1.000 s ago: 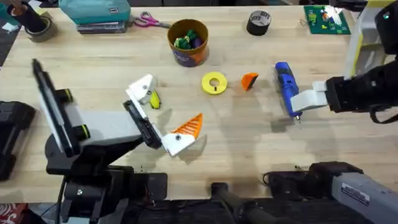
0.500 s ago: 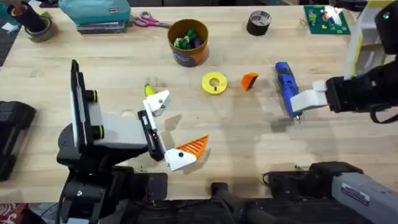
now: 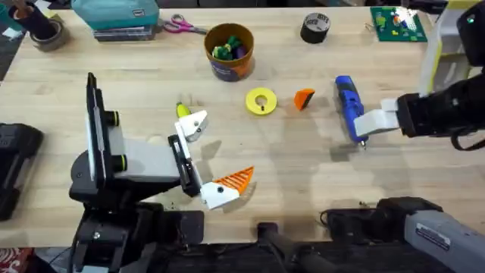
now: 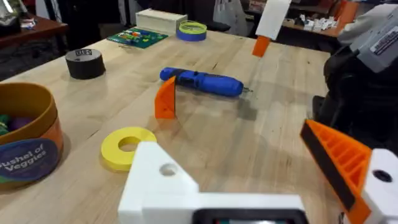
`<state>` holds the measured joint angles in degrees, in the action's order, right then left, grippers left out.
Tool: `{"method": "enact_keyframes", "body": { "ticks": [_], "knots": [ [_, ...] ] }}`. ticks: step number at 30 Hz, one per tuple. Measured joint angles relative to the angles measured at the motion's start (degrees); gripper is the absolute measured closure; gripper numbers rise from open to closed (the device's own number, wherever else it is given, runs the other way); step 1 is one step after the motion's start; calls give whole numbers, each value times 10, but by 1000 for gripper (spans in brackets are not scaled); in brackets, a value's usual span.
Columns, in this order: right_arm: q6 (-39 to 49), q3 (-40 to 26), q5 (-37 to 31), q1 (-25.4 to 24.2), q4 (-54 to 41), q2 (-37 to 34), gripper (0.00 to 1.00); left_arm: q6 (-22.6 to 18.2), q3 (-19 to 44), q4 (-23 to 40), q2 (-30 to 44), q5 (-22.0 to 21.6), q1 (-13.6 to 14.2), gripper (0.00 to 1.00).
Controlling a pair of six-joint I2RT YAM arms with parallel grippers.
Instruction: Pick up the gripper from the table and insert it into the empty holder that is missing its gripper. Then pick up a screw, insert it into the mounting hole, and use the screwdriver to tighten it. Finally, clean up the table by picking up the vegetable and placing it into the bucket.
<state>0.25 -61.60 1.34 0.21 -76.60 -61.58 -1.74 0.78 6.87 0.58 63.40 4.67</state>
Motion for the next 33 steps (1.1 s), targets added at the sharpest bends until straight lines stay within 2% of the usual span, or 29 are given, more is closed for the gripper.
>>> {"method": "enact_keyframes", "body": {
  "ticks": [20, 24, 28, 33],
  "knots": [
    [0, 0, 0, 0, 1, 0, 4, 0, 0, 0, 0, 0, 0, 15],
    [0, 0, 2, 0, 45, 0, 3, 0, 0, 0, 0, 0, 0, 15],
    [0, -2, 32, 3, 70, 0, 3, 0, 0, 0, 0, 0, 0, 15],
    [7, -50, 55, 23, 56, -30, 3, -2, 0, 0, 0, 0, 0, 15]
  ]
}}
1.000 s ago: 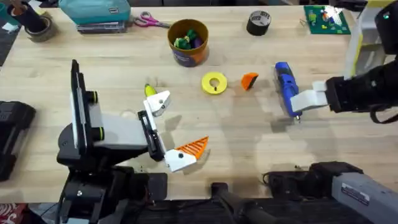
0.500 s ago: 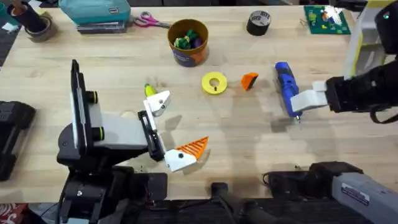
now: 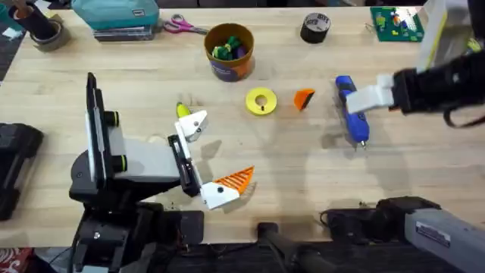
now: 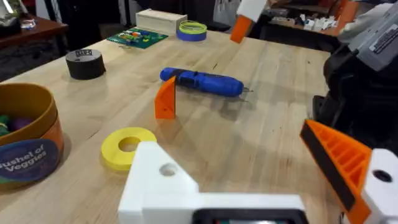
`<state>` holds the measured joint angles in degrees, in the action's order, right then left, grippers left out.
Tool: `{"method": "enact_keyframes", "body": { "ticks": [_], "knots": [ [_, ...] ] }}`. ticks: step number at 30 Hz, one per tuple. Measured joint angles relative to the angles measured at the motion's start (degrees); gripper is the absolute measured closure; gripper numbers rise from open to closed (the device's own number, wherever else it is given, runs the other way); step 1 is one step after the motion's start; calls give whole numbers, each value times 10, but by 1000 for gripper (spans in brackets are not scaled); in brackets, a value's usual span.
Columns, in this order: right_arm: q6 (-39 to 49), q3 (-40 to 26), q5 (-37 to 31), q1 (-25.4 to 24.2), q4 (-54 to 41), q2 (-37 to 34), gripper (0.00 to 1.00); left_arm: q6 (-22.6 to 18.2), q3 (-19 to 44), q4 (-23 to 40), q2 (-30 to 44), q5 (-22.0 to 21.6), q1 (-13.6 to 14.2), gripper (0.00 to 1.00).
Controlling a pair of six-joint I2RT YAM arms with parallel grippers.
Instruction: Pick up the gripper from the table and insert it into the empty holder that is missing its gripper. Then pick up a screw, insert it into the mounting hole, and use the screwdriver to tighten it. Finally, clean up the table by picking up the vegetable and placing it into the bucket.
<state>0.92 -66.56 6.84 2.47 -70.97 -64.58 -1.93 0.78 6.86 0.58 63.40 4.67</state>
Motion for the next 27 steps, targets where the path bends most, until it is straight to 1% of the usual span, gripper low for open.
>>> {"method": "enact_keyframes", "body": {
  "ticks": [7, 11, 15, 20, 23, 27],
  "knots": [
    [4, -148, 7, 37, -49, -118, 3, 0, 0, 0, 0, 0, 0, 15],
    [5, -209, 8, 68, -52, -182, 3, 0, 0, 0, 0, 0, 0, 15],
    [6, -218, 7, 103, -38, -227, 4, 0, 0, 0, 0, 0, 0, 15],
    [6, -218, 7, 135, -35, -277, 4, -1, 0, 0, 0, 0, 0, 15],
    [3, -218, 7, 141, -21, -304, 4, -2, 0, 0, 0, 0, 0, 15],
    [-11, -206, -2, 142, 38, -326, 4, -2, 0, 0, 0, 0, 0, 16]
  ]
}}
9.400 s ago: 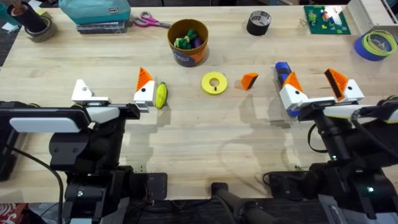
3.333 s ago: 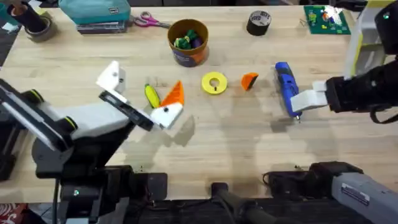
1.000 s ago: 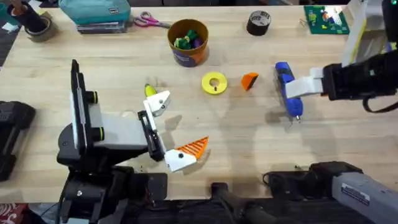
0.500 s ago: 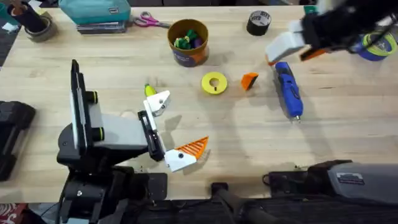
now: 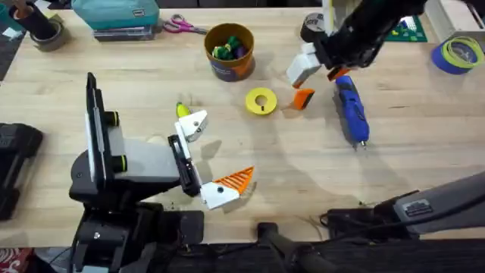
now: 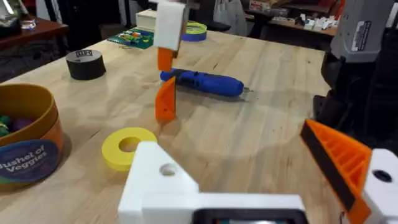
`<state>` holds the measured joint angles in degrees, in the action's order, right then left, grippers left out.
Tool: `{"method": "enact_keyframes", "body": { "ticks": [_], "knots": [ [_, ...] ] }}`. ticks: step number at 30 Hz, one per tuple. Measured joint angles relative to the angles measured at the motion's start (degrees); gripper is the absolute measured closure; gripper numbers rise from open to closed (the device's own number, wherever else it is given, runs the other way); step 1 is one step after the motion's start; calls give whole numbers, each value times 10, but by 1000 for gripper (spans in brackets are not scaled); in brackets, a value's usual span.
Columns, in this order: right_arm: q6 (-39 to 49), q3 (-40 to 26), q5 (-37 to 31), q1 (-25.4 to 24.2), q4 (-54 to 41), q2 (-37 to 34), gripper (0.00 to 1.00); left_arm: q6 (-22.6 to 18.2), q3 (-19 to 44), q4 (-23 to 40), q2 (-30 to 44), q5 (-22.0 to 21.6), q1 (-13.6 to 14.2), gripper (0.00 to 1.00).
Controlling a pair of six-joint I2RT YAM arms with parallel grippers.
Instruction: Pick up the gripper from the table and insert it into the empty holder that is missing its gripper. Then pick up a screw, insert it into the mounting hole, and use the screwdriver to tighten it. Finally, clean up the table by picking up the vegetable and placing it into the bucket.
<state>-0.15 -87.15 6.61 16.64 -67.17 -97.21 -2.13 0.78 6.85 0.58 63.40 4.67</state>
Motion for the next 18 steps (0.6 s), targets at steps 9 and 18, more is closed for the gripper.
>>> {"method": "enact_keyframes", "body": {
  "ticks": [9, 18],
  "knots": [
    [-12, 98, -14, 3, 88, 0, 19, 0, 0, 0, 0, 0, 0, 15],
    [-12, 114, -14, 16, 127, -8, 89, 0, 0, 0, 0, 0, 0, 15]
  ]
}}
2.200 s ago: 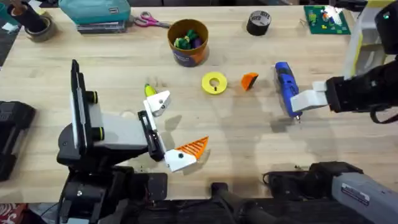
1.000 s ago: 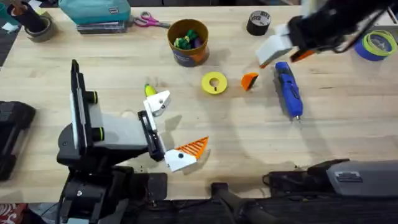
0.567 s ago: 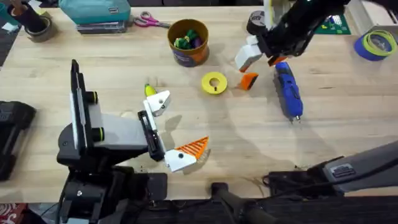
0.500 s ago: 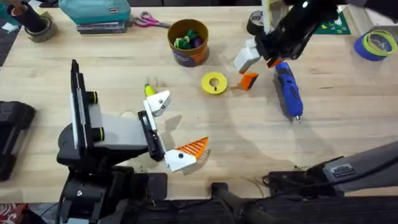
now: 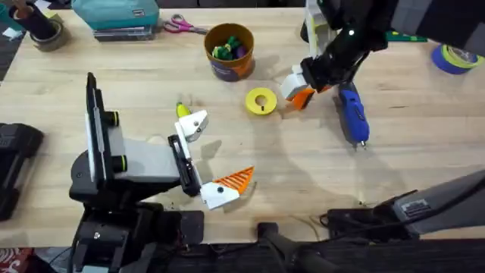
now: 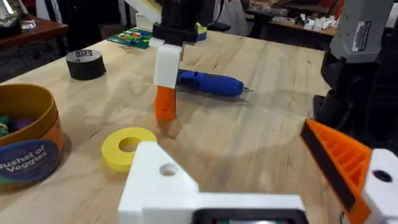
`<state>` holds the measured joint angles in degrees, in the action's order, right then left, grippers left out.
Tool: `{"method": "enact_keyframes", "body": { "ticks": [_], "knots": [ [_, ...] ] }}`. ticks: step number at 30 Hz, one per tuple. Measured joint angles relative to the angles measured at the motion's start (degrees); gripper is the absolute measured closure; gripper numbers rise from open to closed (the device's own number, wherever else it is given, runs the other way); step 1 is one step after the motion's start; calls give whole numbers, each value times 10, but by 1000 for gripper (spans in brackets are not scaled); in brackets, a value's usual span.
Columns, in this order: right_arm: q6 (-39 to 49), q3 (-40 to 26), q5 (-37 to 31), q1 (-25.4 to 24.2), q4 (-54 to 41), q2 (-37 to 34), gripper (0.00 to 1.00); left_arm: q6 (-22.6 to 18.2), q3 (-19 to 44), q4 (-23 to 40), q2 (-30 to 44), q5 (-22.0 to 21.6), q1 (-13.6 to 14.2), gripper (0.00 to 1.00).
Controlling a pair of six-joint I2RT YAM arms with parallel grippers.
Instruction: Pick up the gripper from the table and insert it into the empty holder that is missing its gripper. Then pick up a screw, insert it into the mounting hole, and use the screwdriver to tighten it. Finally, clean up the table by picking up the vegetable and placing it into the bucket.
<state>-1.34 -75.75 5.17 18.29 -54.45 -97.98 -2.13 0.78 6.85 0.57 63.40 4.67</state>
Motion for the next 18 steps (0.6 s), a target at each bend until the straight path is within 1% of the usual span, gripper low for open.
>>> {"method": "enact_keyframes", "body": {
  "ticks": [3, 4, 6, 7, 8, 9, 11, 12, 14, 18],
  "knots": [
    [0, 0, 0, 0, 0, -11, 148, 0, 0, 0, 0, 0, 0, 15],
    [0, 1, 0, 0, 0, -14, 215, 0, 0, 0, 0, 0, 0, 15],
    [0, 1, 0, 0, -1, -14, 300, 0, 0, 0, 0, 0, 0, 15],
    [-1, 1, 0, 0, -2, -14, 367, 0, 0, 0, 0, 0, 0, 15],
    [-2, 1, 0, 0, -1, -14, 460, 0, 0, 0, 0, 0, 0, 15],
    [-2, 1, 0, 0, -1, -14, 578, 0, 0, 0, 0, 0, 0, 15],
    [-2, 1, -4, 0, -1, -14, 878, 0, 0, 0, 0, 0, 0, 16],
    [-4, 1, -7, 0, 1, -14, 965, 0, 0, 0, 0, 0, 0, 15],
    [-4, 1, -10, 0, 1, -14, 990, 0, 0, 0, 0, 0, 0, 15],
    [-4, 1, -13, 1, 1, -14, 990, 0, 0, 0, 0, 0, 0, 16]
  ]
}}
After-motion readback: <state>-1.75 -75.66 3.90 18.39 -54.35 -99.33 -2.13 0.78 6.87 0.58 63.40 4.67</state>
